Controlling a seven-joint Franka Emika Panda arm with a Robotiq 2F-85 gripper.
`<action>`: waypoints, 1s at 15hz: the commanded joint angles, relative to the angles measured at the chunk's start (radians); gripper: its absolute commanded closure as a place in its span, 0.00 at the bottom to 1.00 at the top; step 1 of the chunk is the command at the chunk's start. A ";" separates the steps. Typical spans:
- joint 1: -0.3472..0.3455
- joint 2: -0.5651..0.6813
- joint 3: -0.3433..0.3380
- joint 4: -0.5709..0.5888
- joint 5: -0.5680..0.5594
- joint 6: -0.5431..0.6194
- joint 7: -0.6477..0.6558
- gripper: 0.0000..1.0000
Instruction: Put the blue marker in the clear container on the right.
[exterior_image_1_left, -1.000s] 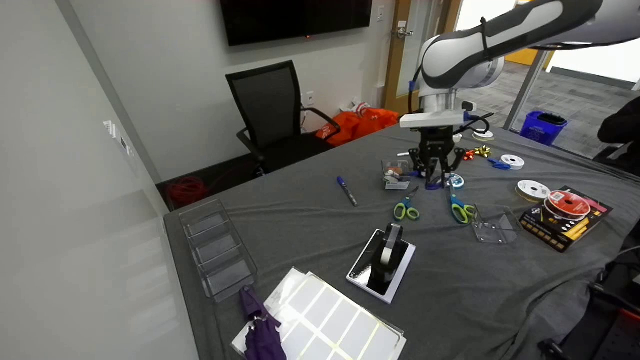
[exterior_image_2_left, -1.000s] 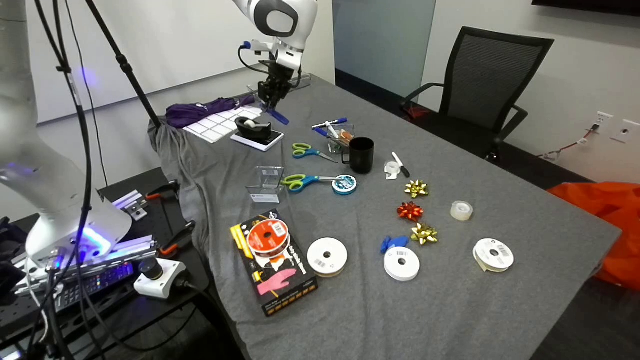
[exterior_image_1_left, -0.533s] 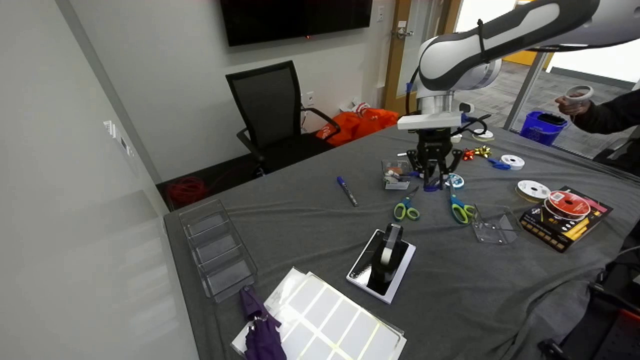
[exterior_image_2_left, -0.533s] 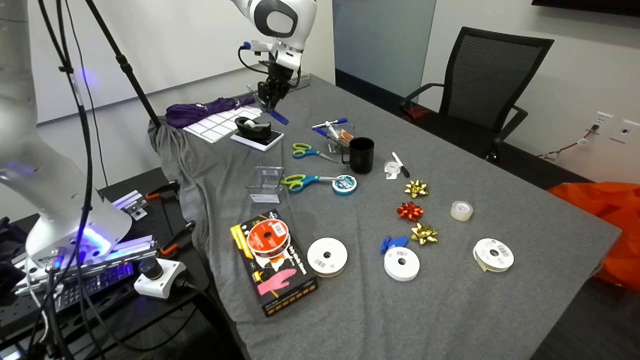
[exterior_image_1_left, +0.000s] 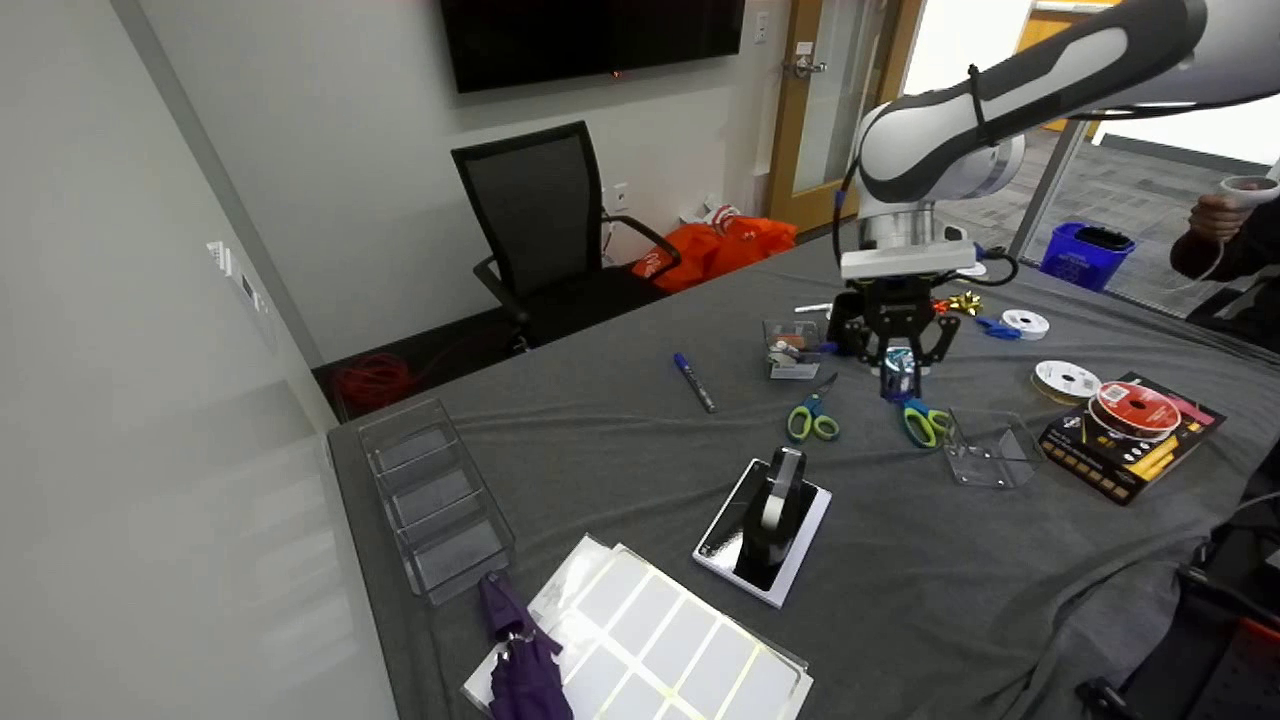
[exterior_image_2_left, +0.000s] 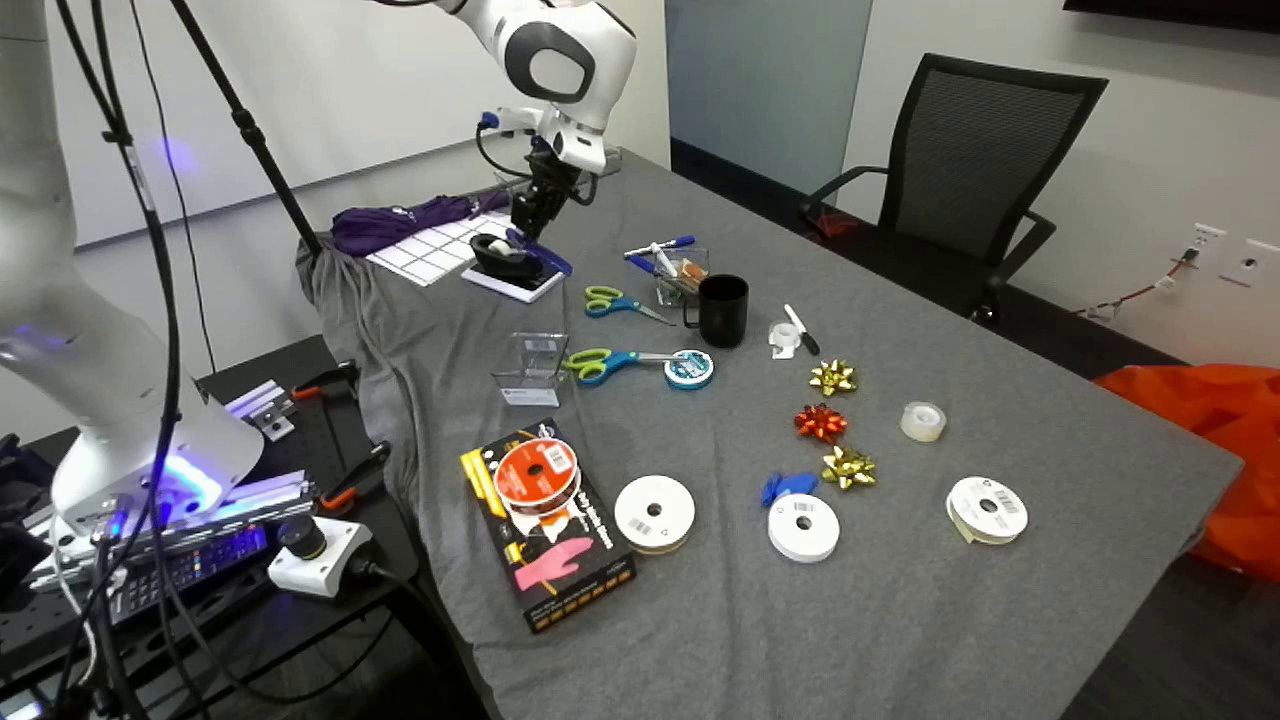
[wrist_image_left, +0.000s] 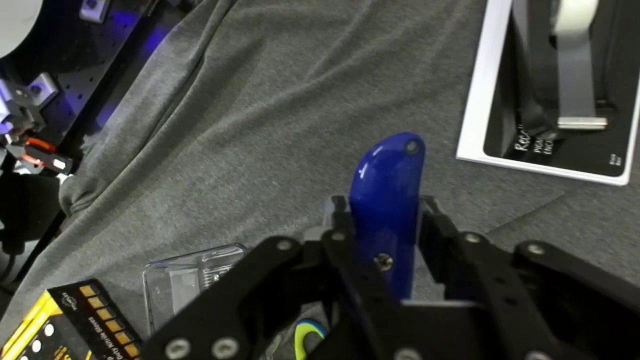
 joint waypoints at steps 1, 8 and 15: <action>-0.028 -0.079 -0.022 -0.139 0.027 0.003 -0.176 0.89; -0.046 -0.191 -0.074 -0.308 0.016 -0.023 -0.391 0.89; -0.088 -0.198 -0.119 -0.361 0.004 -0.046 -0.583 0.89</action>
